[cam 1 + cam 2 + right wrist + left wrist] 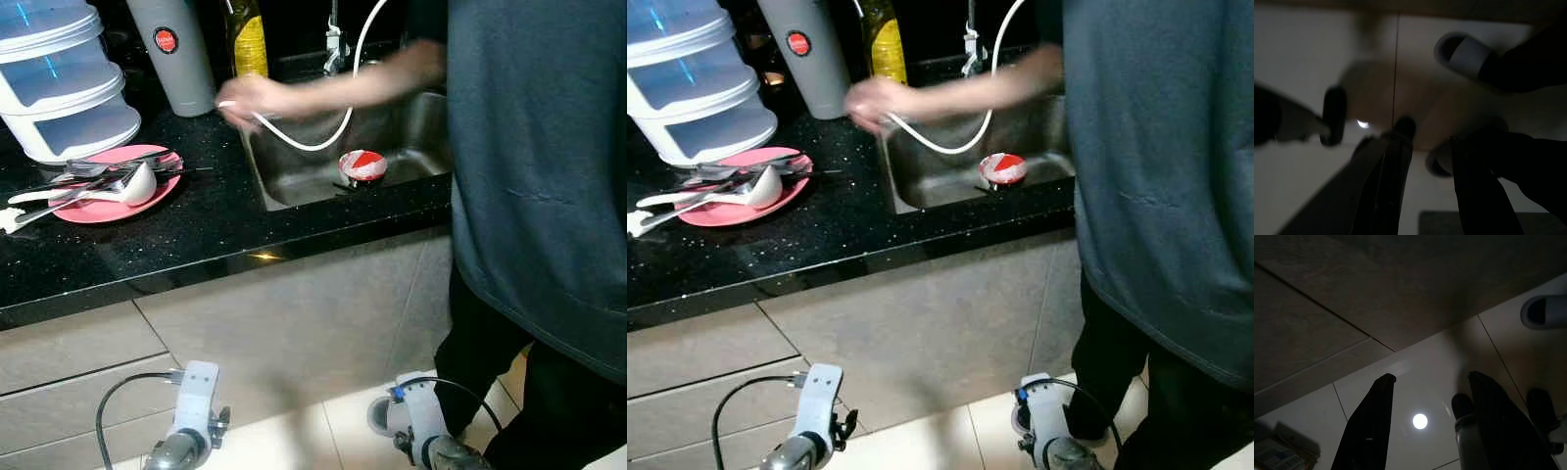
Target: Kitchen organization
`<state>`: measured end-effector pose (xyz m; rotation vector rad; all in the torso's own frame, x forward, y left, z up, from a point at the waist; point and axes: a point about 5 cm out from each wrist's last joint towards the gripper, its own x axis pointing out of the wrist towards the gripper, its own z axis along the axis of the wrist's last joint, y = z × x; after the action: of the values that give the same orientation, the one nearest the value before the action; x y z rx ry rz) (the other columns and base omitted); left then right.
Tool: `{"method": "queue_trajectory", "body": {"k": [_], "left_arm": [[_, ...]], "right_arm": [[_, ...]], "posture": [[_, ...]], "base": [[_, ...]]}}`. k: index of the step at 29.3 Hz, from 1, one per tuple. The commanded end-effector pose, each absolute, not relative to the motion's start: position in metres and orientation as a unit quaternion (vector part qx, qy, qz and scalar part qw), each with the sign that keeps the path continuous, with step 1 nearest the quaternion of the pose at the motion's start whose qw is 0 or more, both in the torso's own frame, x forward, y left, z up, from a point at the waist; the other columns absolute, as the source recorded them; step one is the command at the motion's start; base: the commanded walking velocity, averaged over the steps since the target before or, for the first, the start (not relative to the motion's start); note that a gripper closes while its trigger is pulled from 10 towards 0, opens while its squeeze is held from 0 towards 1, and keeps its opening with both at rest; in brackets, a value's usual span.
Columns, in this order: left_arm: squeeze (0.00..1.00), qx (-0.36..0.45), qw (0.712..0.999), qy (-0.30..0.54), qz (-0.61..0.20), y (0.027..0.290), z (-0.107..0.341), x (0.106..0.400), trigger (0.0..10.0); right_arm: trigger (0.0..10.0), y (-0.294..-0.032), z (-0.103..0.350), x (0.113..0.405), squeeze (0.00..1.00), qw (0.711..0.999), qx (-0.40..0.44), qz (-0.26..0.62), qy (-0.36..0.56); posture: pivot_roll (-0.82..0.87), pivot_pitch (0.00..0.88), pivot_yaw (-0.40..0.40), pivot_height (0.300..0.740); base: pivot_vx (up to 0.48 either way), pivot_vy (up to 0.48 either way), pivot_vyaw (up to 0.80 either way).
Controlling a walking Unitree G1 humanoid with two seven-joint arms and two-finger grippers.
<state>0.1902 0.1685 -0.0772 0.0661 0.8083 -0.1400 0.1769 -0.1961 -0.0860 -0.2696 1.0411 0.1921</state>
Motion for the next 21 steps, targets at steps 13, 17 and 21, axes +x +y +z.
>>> {"method": "queue_trajectory", "body": {"k": [13,17,21], "left_arm": [[0.0,0.04,0.906,0.413,-0.078,0.162,-0.083,0.182,10.0],[0.0,0.043,0.905,0.416,-0.078,0.162,-0.084,0.18,10.0],[0.0,0.044,0.904,0.418,-0.078,0.162,-0.084,0.179,10.0]], "right_arm": [[10.0,-0.196,-0.094,0.16,0.0,0.827,-0.19,0.116,0.515],[10.0,-0.196,-0.094,0.159,0.0,0.823,-0.193,0.125,0.519],[10.0,-0.196,-0.095,0.157,0.0,0.821,-0.189,0.125,0.524]], "posture": [[-0.03,0.0,0.121,0.74],[-0.03,0.0,0.122,0.74],[-0.03,0.0,0.122,0.74]], "base": [[0.0,0.0,0.0],[0.0,0.0,0.0],[0.0,0.0,0.0]]}}
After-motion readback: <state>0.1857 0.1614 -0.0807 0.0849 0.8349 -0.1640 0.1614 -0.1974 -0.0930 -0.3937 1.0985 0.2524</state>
